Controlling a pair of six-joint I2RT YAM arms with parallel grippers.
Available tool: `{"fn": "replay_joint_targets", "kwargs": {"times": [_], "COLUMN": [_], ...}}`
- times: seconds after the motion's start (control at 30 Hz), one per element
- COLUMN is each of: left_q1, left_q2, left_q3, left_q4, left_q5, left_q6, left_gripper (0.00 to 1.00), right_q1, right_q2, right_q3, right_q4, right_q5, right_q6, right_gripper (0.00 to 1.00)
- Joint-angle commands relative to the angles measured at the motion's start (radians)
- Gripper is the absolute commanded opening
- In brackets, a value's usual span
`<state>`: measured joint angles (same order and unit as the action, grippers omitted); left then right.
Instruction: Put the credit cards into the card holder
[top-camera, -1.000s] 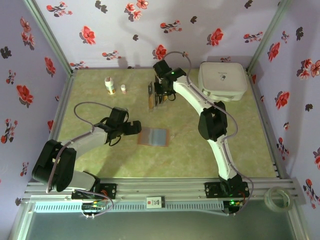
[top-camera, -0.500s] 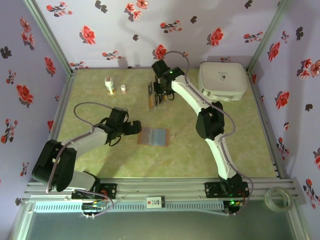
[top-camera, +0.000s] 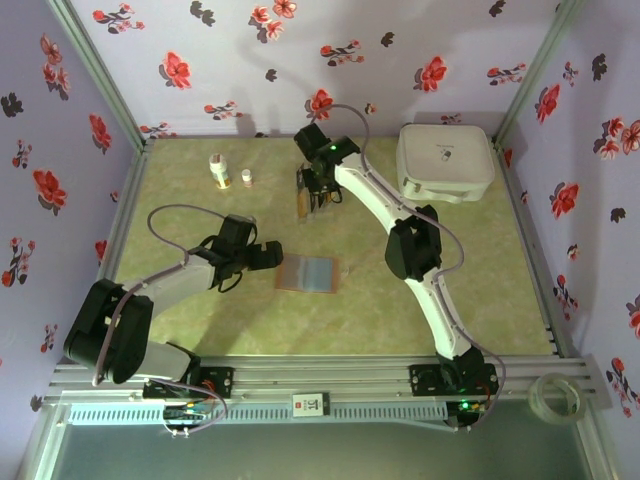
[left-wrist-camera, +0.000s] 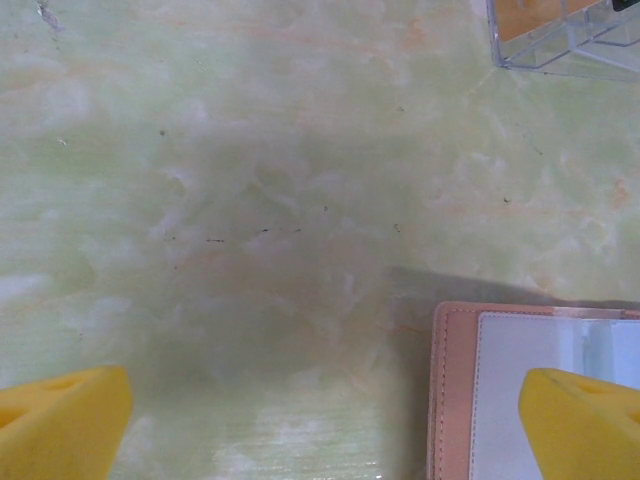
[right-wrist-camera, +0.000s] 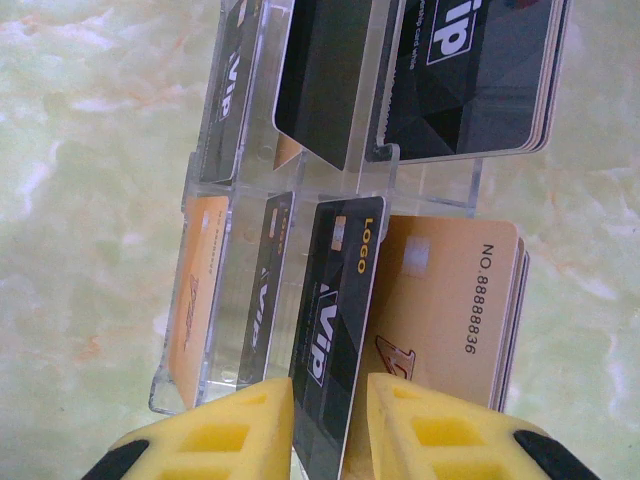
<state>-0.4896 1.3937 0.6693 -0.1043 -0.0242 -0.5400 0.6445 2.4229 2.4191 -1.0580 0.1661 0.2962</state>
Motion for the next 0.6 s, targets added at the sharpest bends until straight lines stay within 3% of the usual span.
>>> {"fn": "replay_joint_targets", "kwargs": {"times": [0.0, 0.57], "left_q1": [0.012, 0.023], "left_q2": [-0.003, -0.004], "left_q3": [-0.016, -0.033], "left_q4": [0.023, 0.048], "left_q5": [0.007, 0.024], "left_q6": [0.0, -0.002], "left_gripper": [1.0, 1.0], "right_q1": [0.006, 0.045], "right_q2": [0.03, 0.059], "right_q3": [0.037, 0.092], "right_q4": [-0.055, -0.111], "right_q5": [0.029, 0.124], "right_q6": [-0.012, -0.048], "right_gripper": [0.25, 0.25]}}
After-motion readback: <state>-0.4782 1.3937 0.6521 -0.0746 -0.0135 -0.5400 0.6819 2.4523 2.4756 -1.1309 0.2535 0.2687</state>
